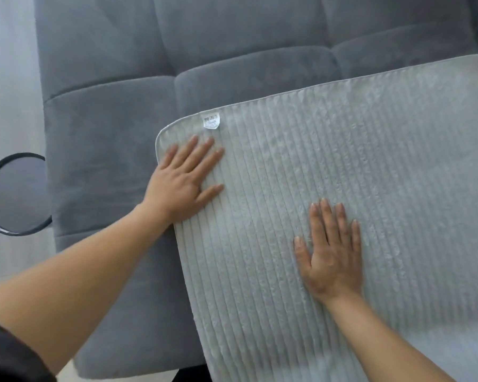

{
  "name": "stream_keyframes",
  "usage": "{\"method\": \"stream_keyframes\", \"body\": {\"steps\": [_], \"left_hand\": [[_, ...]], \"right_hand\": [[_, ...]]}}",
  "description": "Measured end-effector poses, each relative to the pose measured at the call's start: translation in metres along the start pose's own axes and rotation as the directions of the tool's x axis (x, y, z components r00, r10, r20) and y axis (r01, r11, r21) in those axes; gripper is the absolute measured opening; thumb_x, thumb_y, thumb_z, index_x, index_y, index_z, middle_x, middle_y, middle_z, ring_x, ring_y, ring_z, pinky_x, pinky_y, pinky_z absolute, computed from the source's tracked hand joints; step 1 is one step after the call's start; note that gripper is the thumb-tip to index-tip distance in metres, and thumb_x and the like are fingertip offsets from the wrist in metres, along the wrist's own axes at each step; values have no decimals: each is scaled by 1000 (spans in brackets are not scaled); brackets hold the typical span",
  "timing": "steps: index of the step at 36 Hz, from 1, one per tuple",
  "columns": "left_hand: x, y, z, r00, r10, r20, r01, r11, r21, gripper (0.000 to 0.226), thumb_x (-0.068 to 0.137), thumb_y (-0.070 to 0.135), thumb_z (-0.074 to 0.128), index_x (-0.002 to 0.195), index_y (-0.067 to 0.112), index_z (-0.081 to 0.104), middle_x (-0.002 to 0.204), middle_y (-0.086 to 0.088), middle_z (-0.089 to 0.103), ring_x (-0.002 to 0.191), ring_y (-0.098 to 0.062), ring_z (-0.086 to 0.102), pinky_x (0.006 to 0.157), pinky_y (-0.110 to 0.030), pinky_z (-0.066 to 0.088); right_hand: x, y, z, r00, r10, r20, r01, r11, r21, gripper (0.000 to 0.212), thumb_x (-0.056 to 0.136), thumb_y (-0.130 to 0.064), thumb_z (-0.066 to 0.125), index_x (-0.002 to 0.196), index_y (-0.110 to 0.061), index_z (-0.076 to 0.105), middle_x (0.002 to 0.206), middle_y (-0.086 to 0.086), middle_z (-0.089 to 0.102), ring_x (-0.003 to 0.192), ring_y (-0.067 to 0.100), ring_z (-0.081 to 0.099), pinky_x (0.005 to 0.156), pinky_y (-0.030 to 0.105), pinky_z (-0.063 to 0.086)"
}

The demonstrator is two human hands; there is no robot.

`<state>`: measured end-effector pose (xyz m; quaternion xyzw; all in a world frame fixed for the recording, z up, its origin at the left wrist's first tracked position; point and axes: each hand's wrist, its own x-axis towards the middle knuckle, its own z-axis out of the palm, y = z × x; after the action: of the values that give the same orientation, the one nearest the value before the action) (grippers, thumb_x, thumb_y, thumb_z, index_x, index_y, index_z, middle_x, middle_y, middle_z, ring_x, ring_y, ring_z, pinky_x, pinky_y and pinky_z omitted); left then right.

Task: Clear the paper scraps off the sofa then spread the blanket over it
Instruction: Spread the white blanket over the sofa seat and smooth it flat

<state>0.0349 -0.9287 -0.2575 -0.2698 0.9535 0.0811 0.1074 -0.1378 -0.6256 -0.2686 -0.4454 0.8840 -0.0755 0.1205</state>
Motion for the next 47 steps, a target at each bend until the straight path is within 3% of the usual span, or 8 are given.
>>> {"method": "stream_keyframes", "body": {"steps": [5, 8, 12, 27, 37, 41, 44, 47], "left_hand": [[7, 2, -11, 982, -188, -15, 186, 978, -92, 68, 103, 62, 22, 163, 33, 11, 172, 2, 5, 158, -18, -4, 127, -48, 0], [15, 34, -19, 958, -274, -83, 257, 951, -174, 63, 103, 54, 31, 157, 21, 31, 171, -6, 16, 158, -24, 5, 127, -51, 2], [38, 93, -28, 960, -142, -243, 87, 971, -224, 55, 102, 42, 41, 147, 12, 47, 167, -11, 27, 156, -30, 15, 126, -53, 8], [94, 150, -6, 977, -175, -121, 138, 954, -267, 65, 105, 58, 18, 162, 28, 21, 172, 3, 9, 158, -14, -4, 127, -46, -5], [98, 147, 2, 975, -183, -126, 151, 962, -228, 68, 103, 63, 16, 162, 29, 16, 172, 3, 7, 158, -14, -6, 126, -45, -7], [100, 161, -2, 969, -232, -83, 208, 951, -228, 71, 102, 63, 15, 162, 25, 13, 172, 0, -1, 157, -15, -14, 125, -51, -11], [116, 191, -10, 970, -238, -49, 217, 939, -267, 71, 102, 58, 22, 162, 21, 14, 172, -3, -6, 156, -18, -19, 122, -55, -15], [138, 224, -15, 987, -128, -94, 99, 960, -261, 68, 102, 44, 31, 162, 18, 16, 172, -4, 0, 157, -20, -13, 123, -55, -13]], "right_hand": [[1, -1, -3, 1000, -6, 22, 6, 1000, 6, 70, 102, -54, 27, 161, -16, 22, 170, 5, 14, 158, 26, 5, 126, 51, 2], [2, -2, -6, 999, -5, 48, 4, 1000, 7, 69, 103, -53, 27, 162, -18, 18, 170, 5, 12, 158, 26, 4, 126, 51, 0], [11, 0, -11, 993, -109, 40, 107, 994, 33, 68, 101, -52, 34, 160, -18, 25, 168, 6, 20, 157, 27, 7, 125, 54, 8], [181, 75, -47, 855, -428, 294, 479, 868, -130, 79, 93, -81, 15, 160, -44, -3, 170, -12, -9, 155, 16, -17, 126, 45, -7], [230, 113, -52, 919, -333, 214, 369, 916, -161, 81, 93, -83, 14, 161, -40, 1, 170, -11, -1, 156, 13, -12, 126, 43, -4], [252, 138, -67, 967, -160, 198, 190, 971, -144, 80, 93, -82, 11, 161, -40, 1, 170, -12, -3, 156, 16, -12, 126, 45, -3], [259, 137, -81, 994, -5, 109, 10, 999, -49, 71, 100, -66, 26, 162, -35, 13, 171, -4, 3, 157, 20, -6, 126, 46, 1], [238, 118, -92, 997, -40, -63, 45, 996, 71, 64, 101, -45, 40, 159, -22, 31, 168, 6, 21, 157, 27, 11, 125, 49, 13]]}}
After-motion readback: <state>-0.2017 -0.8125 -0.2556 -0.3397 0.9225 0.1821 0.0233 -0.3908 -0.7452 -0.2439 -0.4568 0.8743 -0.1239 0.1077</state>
